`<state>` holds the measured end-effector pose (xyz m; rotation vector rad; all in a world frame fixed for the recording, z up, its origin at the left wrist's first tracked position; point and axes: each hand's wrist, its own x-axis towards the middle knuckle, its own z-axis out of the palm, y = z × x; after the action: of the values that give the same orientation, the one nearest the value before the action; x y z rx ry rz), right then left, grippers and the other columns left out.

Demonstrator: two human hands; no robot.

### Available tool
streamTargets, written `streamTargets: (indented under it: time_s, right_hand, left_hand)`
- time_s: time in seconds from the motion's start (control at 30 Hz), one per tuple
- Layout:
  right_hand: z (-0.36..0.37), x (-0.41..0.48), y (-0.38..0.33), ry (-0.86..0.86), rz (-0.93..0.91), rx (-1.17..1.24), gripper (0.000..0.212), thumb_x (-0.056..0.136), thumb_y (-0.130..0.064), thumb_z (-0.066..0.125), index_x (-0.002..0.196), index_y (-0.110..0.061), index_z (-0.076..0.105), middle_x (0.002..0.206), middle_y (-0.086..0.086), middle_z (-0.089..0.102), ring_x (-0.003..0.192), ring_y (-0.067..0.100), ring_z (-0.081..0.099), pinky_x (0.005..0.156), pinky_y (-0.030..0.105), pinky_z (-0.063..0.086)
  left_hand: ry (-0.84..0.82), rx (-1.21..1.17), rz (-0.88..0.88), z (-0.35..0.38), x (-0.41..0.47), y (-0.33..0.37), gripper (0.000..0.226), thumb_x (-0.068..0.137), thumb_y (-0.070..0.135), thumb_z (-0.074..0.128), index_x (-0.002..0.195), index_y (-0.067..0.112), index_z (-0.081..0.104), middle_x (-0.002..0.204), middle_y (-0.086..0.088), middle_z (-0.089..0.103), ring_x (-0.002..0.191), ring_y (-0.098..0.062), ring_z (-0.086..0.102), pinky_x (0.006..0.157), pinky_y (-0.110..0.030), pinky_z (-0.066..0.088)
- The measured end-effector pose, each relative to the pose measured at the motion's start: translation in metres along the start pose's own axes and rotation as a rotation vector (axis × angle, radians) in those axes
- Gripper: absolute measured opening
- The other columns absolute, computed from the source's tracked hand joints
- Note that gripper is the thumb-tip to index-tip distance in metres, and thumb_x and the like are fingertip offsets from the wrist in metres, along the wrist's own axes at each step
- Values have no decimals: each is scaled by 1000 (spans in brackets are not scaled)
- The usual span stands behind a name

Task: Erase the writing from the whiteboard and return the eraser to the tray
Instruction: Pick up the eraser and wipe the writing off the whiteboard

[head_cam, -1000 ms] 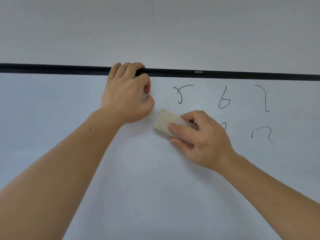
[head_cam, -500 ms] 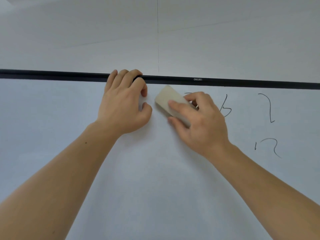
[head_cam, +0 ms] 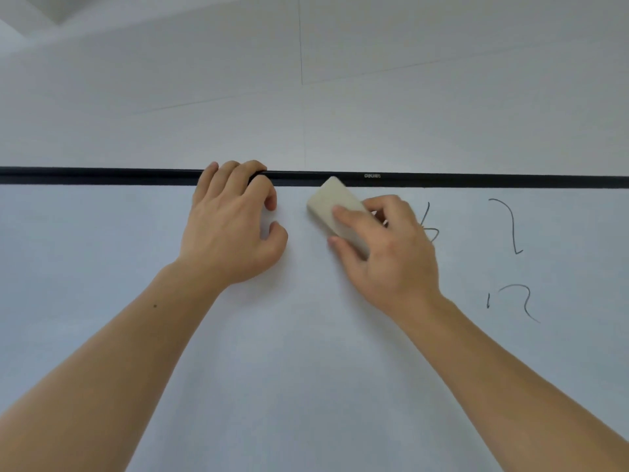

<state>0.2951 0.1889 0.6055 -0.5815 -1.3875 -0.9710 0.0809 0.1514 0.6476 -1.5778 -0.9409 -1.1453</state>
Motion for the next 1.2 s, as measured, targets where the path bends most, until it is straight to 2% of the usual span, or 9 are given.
streamTargets:
  time_s: [0.17,0.33,0.47,0.67,0.8,0.87,1.0,1.07,1.2]
  right_hand:
    - [-19,-10,35,-61,-37,-47,35,82,-37,75,116,-29,71,107,4,58,91,25,58,58,32,50]
    - [-51,-19,94,25,282,-136,38,85,-46,69,121,-37,64,111,-4,52,99,21,57,69,35,51]
    - [-50,-22,96,57,355,-154,38,85,-45,70,121,-35,63,110,-4,52,101,21,58,68,31,46]
    - [-38,-36,67,-15,170,-39,37,83,-40,73,119,-32,67,108,-2,54,92,19,57,64,31,51]
    - [-44,-34,81,-46,64,-84,37,81,-40,77,116,-32,69,106,0,56,85,19,58,56,30,50]
    - [-51,-30,97,-22,105,-110,36,82,-41,75,117,-33,67,107,-1,56,87,20,59,59,31,50]
    - [-57,-24,118,46,331,-110,37,86,-45,68,122,-37,63,112,-8,51,104,15,57,71,32,50]
    - [-54,-26,111,62,332,-112,37,85,-44,68,121,-35,63,111,-6,51,103,17,57,69,32,50]
    - [-49,-50,80,3,192,-46,36,82,-40,73,117,-31,68,108,0,55,90,20,59,63,33,53]
  left_hand:
    - [-55,60,-8,3,8,11,33,75,37,52,96,12,60,135,-12,56,127,-41,44,120,-53,16]
    - [-115,44,69,16,22,36,36,76,41,49,98,15,61,142,-9,53,133,-36,43,122,-53,13]
    - [-119,11,114,26,31,53,32,75,39,50,96,17,59,144,-7,53,133,-34,43,122,-52,12]
    - [-108,43,120,37,34,70,34,71,40,50,97,20,59,140,-7,52,128,-37,43,118,-52,16]
    - [-76,54,127,39,34,70,33,71,41,51,95,20,59,135,-7,54,124,-37,45,115,-52,21]
    - [-74,54,135,39,34,69,33,71,42,50,95,20,59,135,-7,54,123,-37,46,114,-52,23]
    - [-72,54,134,40,33,70,33,72,41,51,94,19,58,135,-8,53,125,-37,45,116,-52,20]
    - [-72,54,128,41,32,71,32,72,40,51,94,19,58,137,-9,52,126,-37,43,117,-52,18]
    - [-70,54,110,42,33,72,32,71,40,51,94,20,58,137,-9,51,127,-38,42,118,-53,15]
